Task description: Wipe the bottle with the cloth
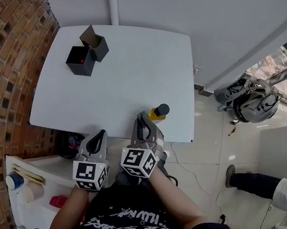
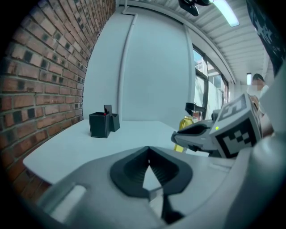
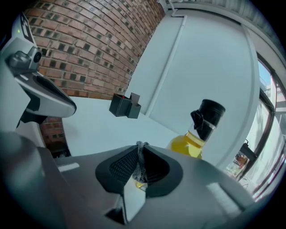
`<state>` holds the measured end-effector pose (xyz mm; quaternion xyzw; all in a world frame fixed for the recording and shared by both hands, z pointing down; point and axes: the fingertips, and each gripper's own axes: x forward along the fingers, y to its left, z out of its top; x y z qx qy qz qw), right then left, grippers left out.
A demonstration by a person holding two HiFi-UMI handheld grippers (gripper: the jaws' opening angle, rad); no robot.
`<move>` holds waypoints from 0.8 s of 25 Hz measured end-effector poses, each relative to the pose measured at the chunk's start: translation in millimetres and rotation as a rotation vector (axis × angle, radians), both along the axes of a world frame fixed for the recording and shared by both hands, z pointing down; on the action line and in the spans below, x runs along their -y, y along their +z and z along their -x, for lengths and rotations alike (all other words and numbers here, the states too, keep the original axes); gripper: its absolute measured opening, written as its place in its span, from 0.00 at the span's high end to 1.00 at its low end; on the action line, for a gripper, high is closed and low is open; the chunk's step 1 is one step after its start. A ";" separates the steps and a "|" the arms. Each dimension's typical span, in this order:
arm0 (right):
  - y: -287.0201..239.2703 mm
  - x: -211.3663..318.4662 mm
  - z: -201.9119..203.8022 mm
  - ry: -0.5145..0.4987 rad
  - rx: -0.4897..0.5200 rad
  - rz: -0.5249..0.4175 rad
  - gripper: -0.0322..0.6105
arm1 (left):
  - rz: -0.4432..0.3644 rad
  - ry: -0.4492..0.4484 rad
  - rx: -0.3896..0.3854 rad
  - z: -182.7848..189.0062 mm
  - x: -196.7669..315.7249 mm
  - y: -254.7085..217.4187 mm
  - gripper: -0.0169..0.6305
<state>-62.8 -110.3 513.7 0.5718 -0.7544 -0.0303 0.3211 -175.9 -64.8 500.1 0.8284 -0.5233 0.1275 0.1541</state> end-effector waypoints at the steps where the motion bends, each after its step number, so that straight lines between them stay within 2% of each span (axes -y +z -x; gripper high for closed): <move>1: 4.7 -0.5 -0.3 -0.001 -0.007 0.009 0.89 | 0.001 -0.003 0.001 1.2 0.5 0.4 0.97; 14: 55.5 -5.8 -8.0 0.032 0.003 0.168 0.89 | 0.011 -0.014 0.008 5.5 3.1 4.5 0.97; 20: 58.5 -7.4 -8.4 0.023 0.038 0.197 0.89 | 0.009 -0.019 0.013 6.1 3.8 2.7 0.97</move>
